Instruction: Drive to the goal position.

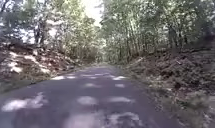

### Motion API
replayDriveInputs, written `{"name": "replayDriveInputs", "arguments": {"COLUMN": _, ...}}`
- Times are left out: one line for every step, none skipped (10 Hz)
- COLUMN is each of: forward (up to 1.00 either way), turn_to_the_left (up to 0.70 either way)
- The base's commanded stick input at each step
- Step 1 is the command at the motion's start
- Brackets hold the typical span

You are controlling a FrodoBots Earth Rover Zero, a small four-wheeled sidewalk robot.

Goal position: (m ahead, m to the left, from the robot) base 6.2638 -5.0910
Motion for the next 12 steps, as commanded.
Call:
{"name": "replayDriveInputs", "arguments": {"forward": 0.70, "turn_to_the_left": 0.00}}
{"name": "replayDriveInputs", "arguments": {"forward": 0.70, "turn_to_the_left": 0.00}}
{"name": "replayDriveInputs", "arguments": {"forward": 0.70, "turn_to_the_left": 0.00}}
{"name": "replayDriveInputs", "arguments": {"forward": 0.70, "turn_to_the_left": 0.00}}
{"name": "replayDriveInputs", "arguments": {"forward": 0.70, "turn_to_the_left": 0.00}}
{"name": "replayDriveInputs", "arguments": {"forward": 0.70, "turn_to_the_left": 0.00}}
{"name": "replayDriveInputs", "arguments": {"forward": 0.70, "turn_to_the_left": 0.00}}
{"name": "replayDriveInputs", "arguments": {"forward": 0.70, "turn_to_the_left": 0.00}}
{"name": "replayDriveInputs", "arguments": {"forward": 0.70, "turn_to_the_left": 0.00}}
{"name": "replayDriveInputs", "arguments": {"forward": 0.70, "turn_to_the_left": 0.00}}
{"name": "replayDriveInputs", "arguments": {"forward": 0.70, "turn_to_the_left": 0.00}}
{"name": "replayDriveInputs", "arguments": {"forward": 0.70, "turn_to_the_left": 0.00}}
